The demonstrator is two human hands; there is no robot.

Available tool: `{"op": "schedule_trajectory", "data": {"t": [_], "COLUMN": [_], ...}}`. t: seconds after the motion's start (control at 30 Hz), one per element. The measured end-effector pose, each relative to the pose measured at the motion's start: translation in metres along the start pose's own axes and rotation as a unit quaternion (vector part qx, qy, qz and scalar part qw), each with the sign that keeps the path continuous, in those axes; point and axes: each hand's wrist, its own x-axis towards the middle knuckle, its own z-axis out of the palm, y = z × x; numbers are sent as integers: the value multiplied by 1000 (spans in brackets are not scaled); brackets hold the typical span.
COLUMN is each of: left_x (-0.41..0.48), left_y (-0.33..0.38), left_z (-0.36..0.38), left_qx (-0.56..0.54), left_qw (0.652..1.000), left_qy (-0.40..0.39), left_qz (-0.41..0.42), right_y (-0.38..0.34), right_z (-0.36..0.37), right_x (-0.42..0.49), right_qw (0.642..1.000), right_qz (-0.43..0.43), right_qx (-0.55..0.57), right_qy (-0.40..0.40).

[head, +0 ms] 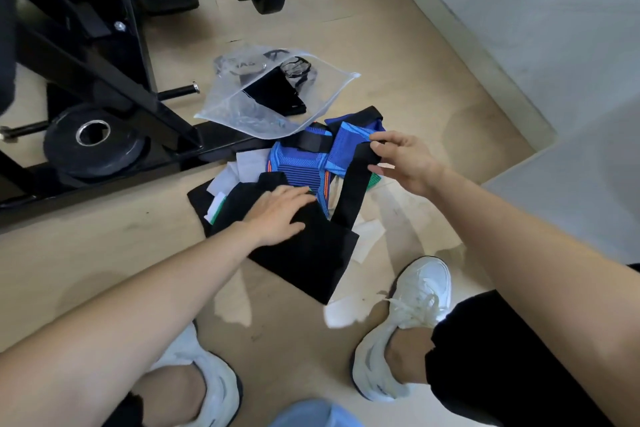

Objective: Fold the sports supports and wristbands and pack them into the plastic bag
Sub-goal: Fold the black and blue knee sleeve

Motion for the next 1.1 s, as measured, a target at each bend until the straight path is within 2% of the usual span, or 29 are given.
{"op": "schedule_trajectory", "data": {"t": [0.1, 0.17, 0.27, 0.37, 0.5, 0.6, 0.7, 0.8, 0.9, 1.0, 1.1], "left_x": [15, 18, 19, 15, 11, 3, 2, 12, 23, 30, 31], "left_y": [-8, -9, -16, -32, -55, -55, -42, -30, -24, -21, -25], "left_z": [3, 9, 9, -3, -12, -3, 5, 4, -3, -7, 2], "left_qx": [74, 91, 13, -99, -161, -102, -122, -223, -306, -320, -263], "left_qw": [997, 995, 1000, 991, 956, 963, 960, 955, 936, 940, 964], "left_qy": [-38, -35, -21, 42, 139, 159, 208, 182, 164, 106, 22], "left_qz": [-2, 8, -14, -85, -201, -191, -140, -77, -66, -54, -40], "right_y": [-6, -13, -25, -39, -48, -39, -18, 1, 29, 59, 80], "right_z": [3, 4, 7, 14, 31, 41, 44, 41, 38, 39, 44], "right_x": [0, 0, -1, -1, -5, -10, -15, -21, -25, -33, -37], "right_qw": [999, 998, 993, 991, 987, 987, 987, 983, 975, 967, 964], "right_qz": [-3, -11, -17, -28, -56, -58, -34, 27, 81, 108, 95], "right_qx": [-19, -40, -66, -67, -66, -45, -39, -21, -59, -105, -172], "right_qy": [-27, -57, -97, -115, -133, -140, -151, -180, -200, -206, -178]}}
